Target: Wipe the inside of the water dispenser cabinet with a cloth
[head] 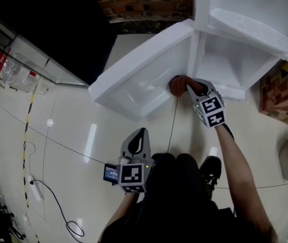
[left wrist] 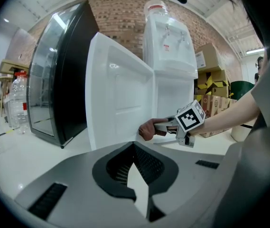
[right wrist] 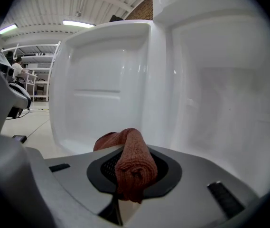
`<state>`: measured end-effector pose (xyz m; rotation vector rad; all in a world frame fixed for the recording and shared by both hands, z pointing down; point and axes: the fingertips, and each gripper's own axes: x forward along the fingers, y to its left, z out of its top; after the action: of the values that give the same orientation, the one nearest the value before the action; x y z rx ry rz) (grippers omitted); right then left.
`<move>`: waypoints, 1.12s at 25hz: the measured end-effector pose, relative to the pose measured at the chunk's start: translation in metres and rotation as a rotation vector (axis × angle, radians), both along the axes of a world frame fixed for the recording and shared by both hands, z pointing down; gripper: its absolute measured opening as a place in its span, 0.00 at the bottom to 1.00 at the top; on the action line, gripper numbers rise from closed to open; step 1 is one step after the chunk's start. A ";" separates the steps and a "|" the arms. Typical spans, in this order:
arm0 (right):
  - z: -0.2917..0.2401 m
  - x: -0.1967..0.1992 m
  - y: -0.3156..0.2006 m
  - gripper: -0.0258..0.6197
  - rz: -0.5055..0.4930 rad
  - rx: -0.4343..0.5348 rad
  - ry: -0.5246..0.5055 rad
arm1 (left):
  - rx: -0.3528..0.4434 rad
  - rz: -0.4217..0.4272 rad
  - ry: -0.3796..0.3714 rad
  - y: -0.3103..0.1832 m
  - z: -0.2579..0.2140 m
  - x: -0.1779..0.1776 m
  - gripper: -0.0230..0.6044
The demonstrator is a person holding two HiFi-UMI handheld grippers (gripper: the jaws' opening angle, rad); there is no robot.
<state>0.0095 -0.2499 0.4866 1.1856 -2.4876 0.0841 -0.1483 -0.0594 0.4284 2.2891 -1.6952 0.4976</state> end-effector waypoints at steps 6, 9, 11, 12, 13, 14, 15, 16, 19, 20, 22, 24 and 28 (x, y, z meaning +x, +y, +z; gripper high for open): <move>-0.017 -0.013 0.025 0.16 -0.025 0.021 -0.049 | 0.005 -0.011 0.019 -0.003 0.000 0.000 0.01; -0.038 -0.010 0.048 0.16 0.007 0.056 -0.113 | 0.014 0.000 0.026 -0.009 -0.001 0.008 0.01; -0.053 -0.003 0.065 0.16 0.043 0.082 -0.154 | 0.025 0.026 0.033 -0.015 -0.003 0.019 0.01; -0.060 0.002 0.075 0.16 0.061 0.092 -0.171 | 0.032 0.043 0.037 -0.018 -0.005 0.026 0.01; -0.067 0.007 0.084 0.16 0.080 0.102 -0.187 | 0.041 0.059 0.040 -0.022 -0.007 0.034 0.01; -0.073 0.014 0.094 0.16 0.104 0.109 -0.202 | 0.051 0.076 0.044 -0.026 -0.010 0.042 0.01; -0.078 0.021 0.104 0.16 0.132 0.112 -0.218 | 0.059 0.094 0.047 -0.029 -0.013 0.051 0.01; -0.083 0.029 0.114 0.16 0.162 0.113 -0.237 | 0.066 0.113 0.050 -0.032 -0.016 0.061 0.01; -0.094 0.056 0.141 0.16 0.253 0.089 -0.303 | 0.088 0.192 0.045 -0.039 -0.024 0.095 0.01; -0.096 0.066 0.148 0.16 0.285 0.082 -0.321 | 0.095 0.219 0.041 -0.042 -0.026 0.107 0.01; -0.099 0.085 0.159 0.16 0.346 0.085 -0.354 | 0.105 0.271 0.032 -0.044 -0.028 0.129 0.01; -0.101 0.100 0.168 0.16 0.394 0.097 -0.374 | 0.109 0.326 0.015 -0.043 -0.026 0.151 0.01; -0.100 0.122 0.177 0.16 0.454 0.100 -0.362 | 0.094 0.415 0.004 -0.033 -0.020 0.186 0.01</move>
<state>0.1311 -0.0728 0.3868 1.9070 -2.4825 0.3244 0.0378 -0.0926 0.4084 2.7196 -1.2614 0.4989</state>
